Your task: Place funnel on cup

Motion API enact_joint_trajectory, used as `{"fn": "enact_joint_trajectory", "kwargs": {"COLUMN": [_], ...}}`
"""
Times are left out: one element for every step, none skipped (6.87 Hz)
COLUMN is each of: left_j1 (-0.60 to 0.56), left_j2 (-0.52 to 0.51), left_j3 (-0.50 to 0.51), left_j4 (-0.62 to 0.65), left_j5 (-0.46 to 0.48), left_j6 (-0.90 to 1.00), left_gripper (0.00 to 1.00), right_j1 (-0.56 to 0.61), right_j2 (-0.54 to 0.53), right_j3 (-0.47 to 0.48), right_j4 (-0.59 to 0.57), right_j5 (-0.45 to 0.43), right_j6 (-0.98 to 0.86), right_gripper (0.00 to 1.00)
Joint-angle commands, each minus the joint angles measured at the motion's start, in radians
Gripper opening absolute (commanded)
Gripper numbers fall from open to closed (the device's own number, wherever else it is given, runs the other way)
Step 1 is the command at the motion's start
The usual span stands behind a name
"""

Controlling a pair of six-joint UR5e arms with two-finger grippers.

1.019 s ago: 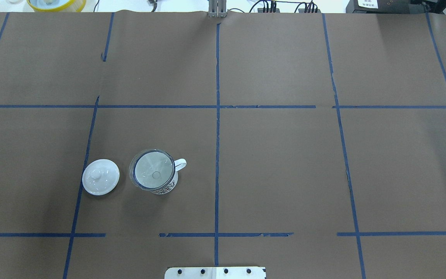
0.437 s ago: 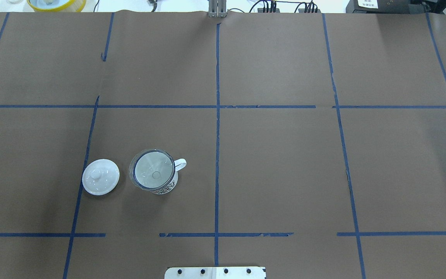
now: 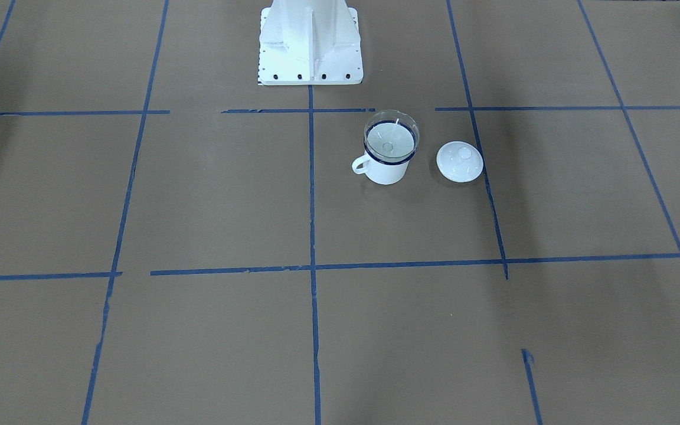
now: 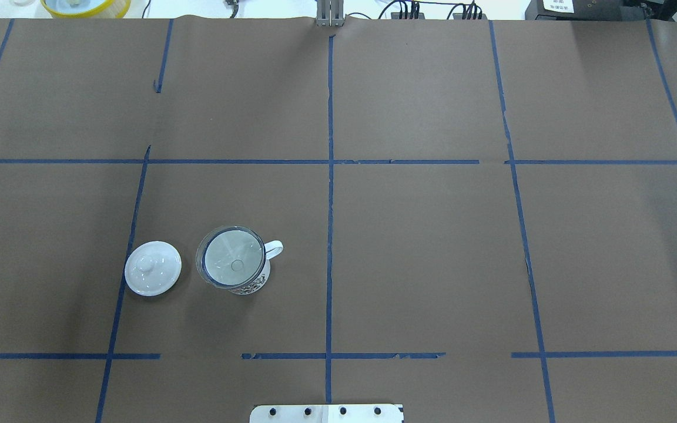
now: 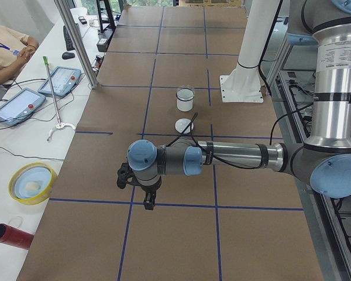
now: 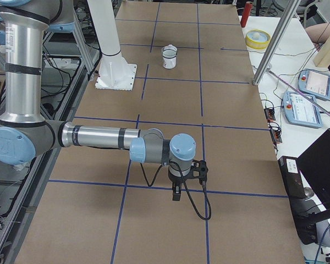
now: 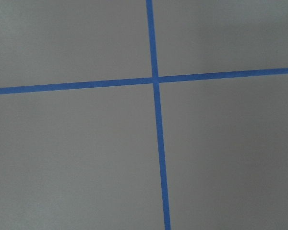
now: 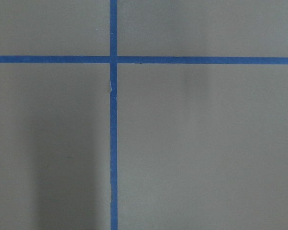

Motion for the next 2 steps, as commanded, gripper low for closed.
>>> {"fn": "enact_joint_trajectory", "kwargs": {"left_j1": [-0.003, -0.001], "left_j2": [-0.035, -0.041], "left_j3": [0.005, -0.001], "left_j4": [-0.006, -0.003], "left_j5": [-0.005, 0.004], "left_j6": [-0.061, -0.062], "left_gripper": [1.0, 1.0], "right_j1": [0.0, 0.0], "right_j2": [0.0, 0.0], "right_j3": [0.0, -0.001], "right_j4": [0.0, 0.0], "right_j5": [0.0, 0.0], "right_j6": [0.0, 0.0], "right_gripper": [1.0, 1.0]}}
